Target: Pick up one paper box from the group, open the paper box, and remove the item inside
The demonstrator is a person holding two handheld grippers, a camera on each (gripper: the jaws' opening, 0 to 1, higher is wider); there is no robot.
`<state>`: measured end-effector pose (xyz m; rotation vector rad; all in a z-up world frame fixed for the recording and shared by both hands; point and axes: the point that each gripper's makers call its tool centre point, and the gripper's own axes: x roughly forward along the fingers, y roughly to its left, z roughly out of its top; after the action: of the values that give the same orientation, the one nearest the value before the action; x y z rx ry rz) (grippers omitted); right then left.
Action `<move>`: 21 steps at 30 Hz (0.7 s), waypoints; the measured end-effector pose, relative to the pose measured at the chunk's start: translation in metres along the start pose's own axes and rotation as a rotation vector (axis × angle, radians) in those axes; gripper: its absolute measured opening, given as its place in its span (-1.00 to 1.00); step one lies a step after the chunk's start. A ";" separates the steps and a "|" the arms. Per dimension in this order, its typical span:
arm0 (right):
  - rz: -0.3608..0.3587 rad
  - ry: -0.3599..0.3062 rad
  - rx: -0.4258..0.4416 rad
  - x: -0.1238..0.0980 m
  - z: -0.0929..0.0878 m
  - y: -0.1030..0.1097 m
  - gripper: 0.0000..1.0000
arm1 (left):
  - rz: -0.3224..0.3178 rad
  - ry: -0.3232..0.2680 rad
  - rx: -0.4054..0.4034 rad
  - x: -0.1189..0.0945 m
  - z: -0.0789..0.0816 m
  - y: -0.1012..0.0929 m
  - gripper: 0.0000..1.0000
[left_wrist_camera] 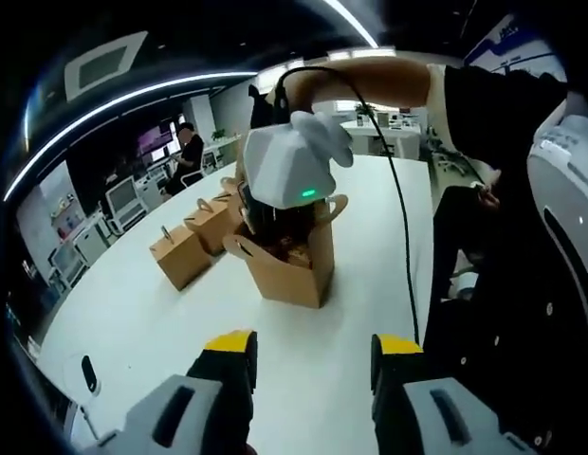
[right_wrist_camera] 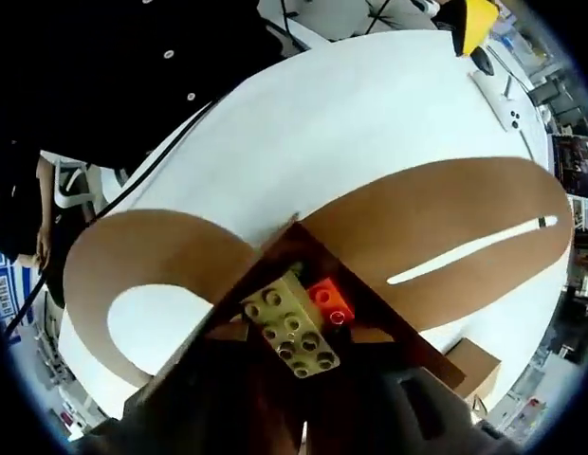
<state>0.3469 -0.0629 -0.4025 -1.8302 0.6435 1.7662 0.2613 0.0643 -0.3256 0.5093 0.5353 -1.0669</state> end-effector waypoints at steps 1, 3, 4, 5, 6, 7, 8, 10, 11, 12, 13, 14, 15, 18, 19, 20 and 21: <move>0.000 0.002 0.004 -0.002 -0.001 0.000 -0.30 | 0.000 -0.002 0.000 -0.001 0.000 0.000 -0.02; -0.011 0.003 0.012 -0.008 -0.002 -0.002 -0.30 | 0.001 -0.006 0.002 -0.002 0.001 -0.001 -0.02; -0.012 0.005 0.017 -0.011 -0.002 -0.002 -0.30 | 0.002 -0.008 0.002 -0.002 0.001 -0.001 -0.02; -0.020 0.010 0.018 -0.013 -0.003 -0.004 -0.30 | 0.002 -0.008 0.002 -0.003 0.001 -0.001 -0.02; -0.025 0.012 0.019 -0.015 -0.004 -0.005 -0.30 | 0.003 -0.009 0.002 -0.003 0.001 -0.001 -0.02; -0.031 0.011 0.029 -0.020 -0.004 -0.006 -0.30 | 0.003 -0.011 0.002 -0.003 0.001 -0.001 -0.02; -0.041 0.011 0.030 -0.024 -0.005 -0.007 -0.30 | 0.004 -0.012 0.002 -0.003 0.001 -0.001 -0.02; -0.053 0.012 0.037 -0.030 -0.006 -0.009 -0.30 | 0.004 -0.014 0.001 -0.003 0.001 -0.001 -0.02; -0.061 0.017 0.046 -0.034 -0.007 -0.011 -0.30 | 0.003 -0.015 0.002 -0.003 0.001 -0.001 -0.02; -0.064 0.017 0.048 -0.038 -0.009 -0.011 -0.30 | 0.003 -0.016 0.001 -0.002 0.001 -0.002 -0.02; -0.084 0.009 0.049 -0.042 -0.009 -0.014 -0.30 | 0.002 -0.018 -0.002 -0.002 0.000 -0.002 -0.02; -0.102 0.011 0.057 -0.045 -0.011 -0.018 -0.30 | 0.001 -0.019 -0.005 -0.001 0.000 -0.003 -0.02; -0.102 0.011 0.060 -0.047 -0.012 -0.018 -0.30 | -0.001 -0.018 -0.006 -0.001 -0.001 -0.004 -0.02; -0.126 0.018 0.069 -0.058 -0.015 -0.019 -0.30 | -0.002 -0.016 -0.005 -0.002 -0.002 -0.006 -0.02; -0.136 0.022 0.071 -0.063 -0.016 -0.020 -0.30 | -0.003 -0.016 -0.005 -0.002 -0.002 -0.007 -0.02; -0.143 0.021 0.073 -0.067 -0.017 -0.020 -0.30 | -0.001 -0.016 -0.004 -0.003 -0.002 -0.007 -0.02; -0.160 0.021 0.076 -0.071 -0.017 -0.022 -0.30 | 0.002 -0.019 -0.005 -0.005 -0.001 -0.007 -0.02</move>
<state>0.3709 -0.0582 -0.3305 -1.7985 0.5485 1.5996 0.2529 0.0652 -0.3240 0.4951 0.5208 -1.0668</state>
